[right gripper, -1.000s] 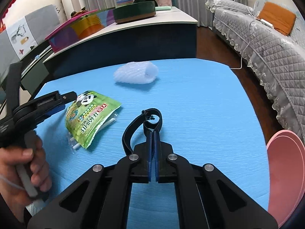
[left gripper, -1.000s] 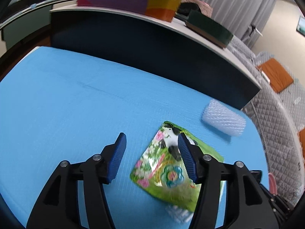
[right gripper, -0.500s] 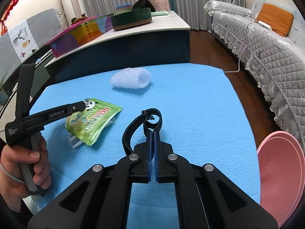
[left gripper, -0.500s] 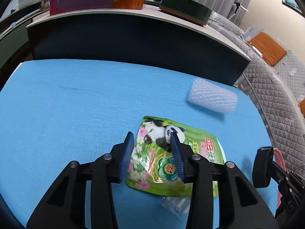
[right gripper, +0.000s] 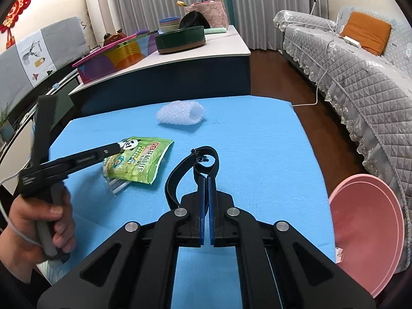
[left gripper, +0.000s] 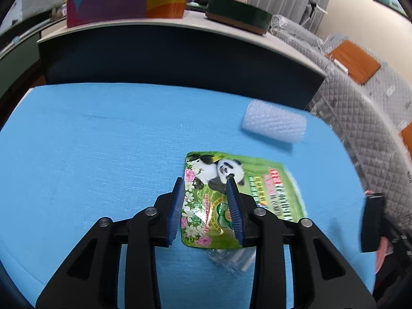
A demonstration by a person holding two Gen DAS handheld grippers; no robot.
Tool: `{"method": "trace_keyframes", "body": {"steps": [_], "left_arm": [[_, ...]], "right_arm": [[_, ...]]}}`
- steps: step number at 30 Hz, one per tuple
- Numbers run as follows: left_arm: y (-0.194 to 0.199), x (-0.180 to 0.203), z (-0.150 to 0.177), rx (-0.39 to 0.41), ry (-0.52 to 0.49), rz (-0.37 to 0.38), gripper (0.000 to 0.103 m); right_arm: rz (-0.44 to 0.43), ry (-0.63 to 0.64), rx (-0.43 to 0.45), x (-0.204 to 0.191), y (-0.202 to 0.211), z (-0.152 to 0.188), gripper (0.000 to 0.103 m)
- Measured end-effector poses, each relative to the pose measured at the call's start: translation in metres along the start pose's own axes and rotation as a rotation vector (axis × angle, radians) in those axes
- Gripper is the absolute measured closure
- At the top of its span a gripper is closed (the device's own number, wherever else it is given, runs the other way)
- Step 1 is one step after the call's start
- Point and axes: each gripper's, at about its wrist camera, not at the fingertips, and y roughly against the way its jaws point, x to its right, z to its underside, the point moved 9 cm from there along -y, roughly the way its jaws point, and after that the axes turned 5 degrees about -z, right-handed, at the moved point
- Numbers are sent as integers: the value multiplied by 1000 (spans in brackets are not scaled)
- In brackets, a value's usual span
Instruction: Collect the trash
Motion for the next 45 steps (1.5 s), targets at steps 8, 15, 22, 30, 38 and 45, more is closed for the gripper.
{"method": "trace_keyframes", "body": {"steps": [8,15,22,30,38,45], "left_arm": [[-3,6,2,1,-19,-10,77],[9,6,1,25,-25,-17,99],[48,12,-3,97,-44,-3,101],[102,24,-10,202,-77,17,102],[136,35,-3,250,-90,24,103],[161,51,3,280,-104,39,103]], "right_arm": [[26,2,26,16,19,1,100],[34,-3,47,24,33,1,100],[34,-8,77,26,50,-2,100],[29,-16,112,25,70,-3,100],[40,-23,137,32,90,-3,100],[56,-39,153,41,103,0,100]]}}
